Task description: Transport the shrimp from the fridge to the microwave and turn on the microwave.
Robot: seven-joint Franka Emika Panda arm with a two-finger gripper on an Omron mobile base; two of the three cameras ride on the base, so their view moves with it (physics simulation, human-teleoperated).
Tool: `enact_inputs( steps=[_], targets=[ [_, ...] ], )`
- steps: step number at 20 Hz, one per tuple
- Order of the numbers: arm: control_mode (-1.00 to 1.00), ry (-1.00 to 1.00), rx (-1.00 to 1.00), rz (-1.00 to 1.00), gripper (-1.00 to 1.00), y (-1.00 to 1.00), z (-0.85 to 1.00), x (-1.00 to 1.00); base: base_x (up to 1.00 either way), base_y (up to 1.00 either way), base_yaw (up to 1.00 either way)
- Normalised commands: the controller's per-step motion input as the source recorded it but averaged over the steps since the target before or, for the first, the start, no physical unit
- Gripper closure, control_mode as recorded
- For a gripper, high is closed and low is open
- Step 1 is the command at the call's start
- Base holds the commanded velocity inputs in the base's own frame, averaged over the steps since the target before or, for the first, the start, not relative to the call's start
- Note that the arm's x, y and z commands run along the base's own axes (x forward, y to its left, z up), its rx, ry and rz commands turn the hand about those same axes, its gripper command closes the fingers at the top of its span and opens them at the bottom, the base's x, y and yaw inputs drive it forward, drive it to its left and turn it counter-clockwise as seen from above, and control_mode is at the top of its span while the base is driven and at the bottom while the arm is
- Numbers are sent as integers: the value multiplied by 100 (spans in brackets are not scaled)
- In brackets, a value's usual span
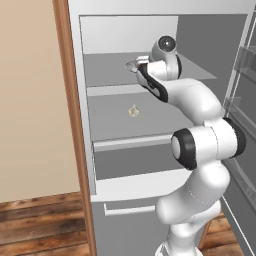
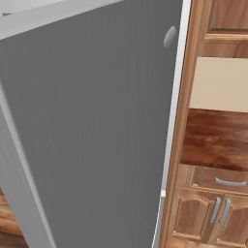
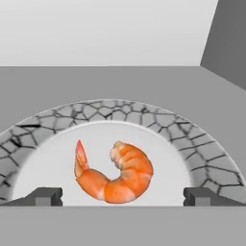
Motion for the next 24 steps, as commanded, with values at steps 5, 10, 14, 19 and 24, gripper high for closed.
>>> enact_inputs(
  steps=[5, 10, 14, 19, 24],
  targets=[
    [-100, 8, 0, 0, -100, -4, -5, 8, 0, 0, 0],
    [-100, 4, 0, 0, -100, -4, -5, 16, 0, 0, 0],
    [-100, 0, 0, 0, -100, -5, -2, 19, 0, 0, 0],
    [-100, 0, 0, 0, -100, -6, -2, 16, 0, 0, 0],
    [-100, 1, 0, 0, -100, -5, -7, 12, 0, 0, 0]
  ],
)
